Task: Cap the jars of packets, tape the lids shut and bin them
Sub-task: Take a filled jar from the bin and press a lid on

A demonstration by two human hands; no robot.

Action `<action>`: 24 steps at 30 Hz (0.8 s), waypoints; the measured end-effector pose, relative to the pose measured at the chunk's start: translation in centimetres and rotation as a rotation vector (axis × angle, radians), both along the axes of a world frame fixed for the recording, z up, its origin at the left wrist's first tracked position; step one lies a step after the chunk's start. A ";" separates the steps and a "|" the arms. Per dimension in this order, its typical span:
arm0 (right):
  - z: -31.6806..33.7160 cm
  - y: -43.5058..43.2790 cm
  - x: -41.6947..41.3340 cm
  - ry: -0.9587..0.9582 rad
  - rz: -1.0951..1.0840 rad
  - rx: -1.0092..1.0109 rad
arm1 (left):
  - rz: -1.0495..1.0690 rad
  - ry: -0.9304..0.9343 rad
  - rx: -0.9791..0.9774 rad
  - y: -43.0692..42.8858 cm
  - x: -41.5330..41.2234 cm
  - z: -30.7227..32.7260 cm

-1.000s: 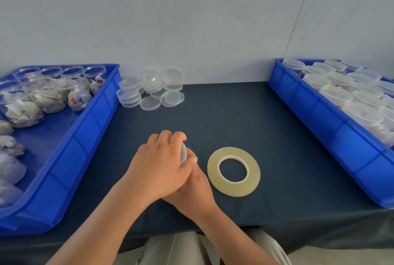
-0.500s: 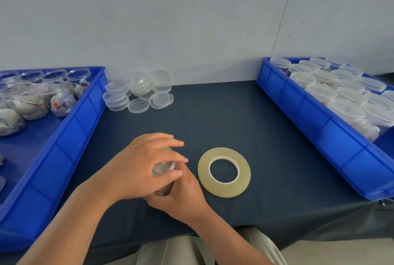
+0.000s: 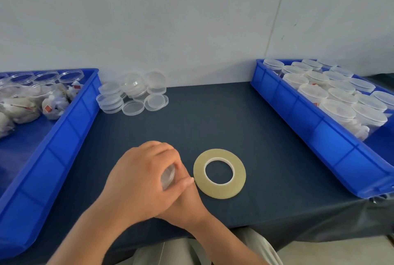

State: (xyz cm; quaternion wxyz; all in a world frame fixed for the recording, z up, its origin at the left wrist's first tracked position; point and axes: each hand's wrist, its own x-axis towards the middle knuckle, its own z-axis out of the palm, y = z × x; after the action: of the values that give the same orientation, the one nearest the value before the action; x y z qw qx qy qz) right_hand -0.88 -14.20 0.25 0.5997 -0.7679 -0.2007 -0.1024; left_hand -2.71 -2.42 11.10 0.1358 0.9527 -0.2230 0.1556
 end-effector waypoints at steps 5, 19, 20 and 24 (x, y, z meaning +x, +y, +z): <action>-0.2 -0.2 0.2 0.023 0.013 0.042 | -0.043 0.044 -0.113 0.7 0.3 0.3; -0.2 -0.3 -0.6 0.024 -0.010 -0.082 | 0.269 -0.011 -0.321 0.7 0.1 -2.9; -0.2 -0.4 -0.5 0.031 -0.012 -0.083 | 0.239 -0.005 -0.335 1.1 0.2 -3.0; 0.1 -0.3 -0.6 0.044 -0.033 -0.092 | 0.138 0.041 -0.339 2.2 0.6 -2.5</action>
State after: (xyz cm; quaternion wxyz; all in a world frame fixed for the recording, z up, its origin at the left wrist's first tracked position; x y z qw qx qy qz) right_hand -1.48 -14.49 0.37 0.5662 -0.7999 -0.1794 -0.0861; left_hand -2.09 -0.20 8.58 0.2877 0.9323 -0.1247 0.1803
